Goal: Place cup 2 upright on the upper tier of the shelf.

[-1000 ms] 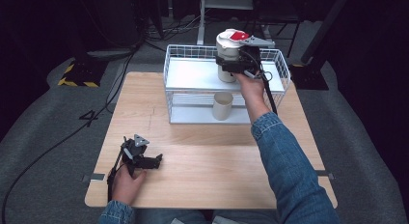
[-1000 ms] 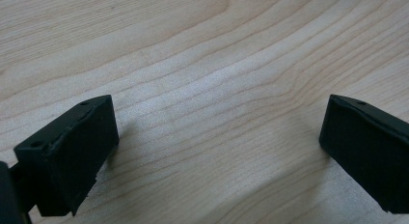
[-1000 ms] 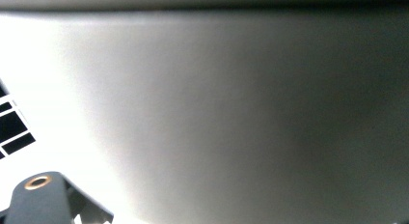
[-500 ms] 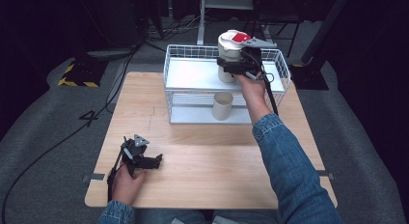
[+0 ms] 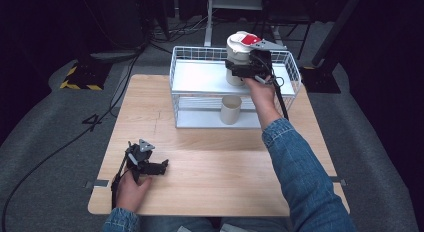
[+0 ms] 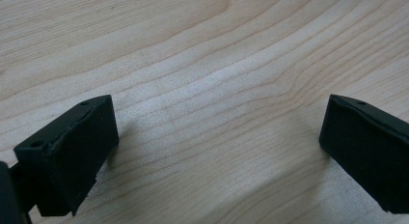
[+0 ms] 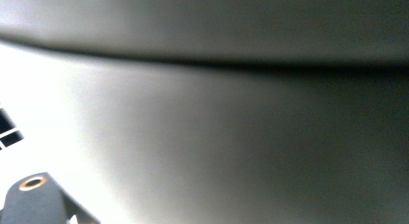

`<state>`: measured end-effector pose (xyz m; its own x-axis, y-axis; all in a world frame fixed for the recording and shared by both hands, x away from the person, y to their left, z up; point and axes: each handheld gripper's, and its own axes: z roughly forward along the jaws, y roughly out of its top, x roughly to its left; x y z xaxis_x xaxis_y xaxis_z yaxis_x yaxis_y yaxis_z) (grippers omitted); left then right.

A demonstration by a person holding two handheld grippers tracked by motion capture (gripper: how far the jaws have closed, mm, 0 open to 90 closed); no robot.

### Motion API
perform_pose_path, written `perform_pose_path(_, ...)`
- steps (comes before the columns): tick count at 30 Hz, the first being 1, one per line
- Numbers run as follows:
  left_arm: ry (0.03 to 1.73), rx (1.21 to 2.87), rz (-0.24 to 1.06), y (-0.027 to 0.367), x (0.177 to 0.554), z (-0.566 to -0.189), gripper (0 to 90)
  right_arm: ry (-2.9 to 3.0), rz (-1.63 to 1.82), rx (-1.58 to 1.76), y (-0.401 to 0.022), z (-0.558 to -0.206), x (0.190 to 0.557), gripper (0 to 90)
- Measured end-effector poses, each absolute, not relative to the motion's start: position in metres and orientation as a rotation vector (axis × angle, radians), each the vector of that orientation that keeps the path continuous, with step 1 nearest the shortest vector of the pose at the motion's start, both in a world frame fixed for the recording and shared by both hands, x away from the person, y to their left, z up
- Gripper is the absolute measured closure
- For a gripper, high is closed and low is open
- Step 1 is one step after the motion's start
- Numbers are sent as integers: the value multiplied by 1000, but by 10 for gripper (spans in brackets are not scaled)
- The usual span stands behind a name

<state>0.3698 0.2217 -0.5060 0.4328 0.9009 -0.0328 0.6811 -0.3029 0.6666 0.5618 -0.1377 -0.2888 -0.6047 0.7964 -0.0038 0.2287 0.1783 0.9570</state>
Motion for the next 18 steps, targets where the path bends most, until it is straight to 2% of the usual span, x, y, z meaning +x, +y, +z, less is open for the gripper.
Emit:
perform_pose_path(7, 1326, 2080, 468, 222, 370, -506, 7, 1930, 1460, 940, -137, -287, 560, 64)
perform_pose_path(18, 1326, 2080, 468, 222, 370, -506, 7, 1933, 1473, 942, -142, -284, 555, 61)
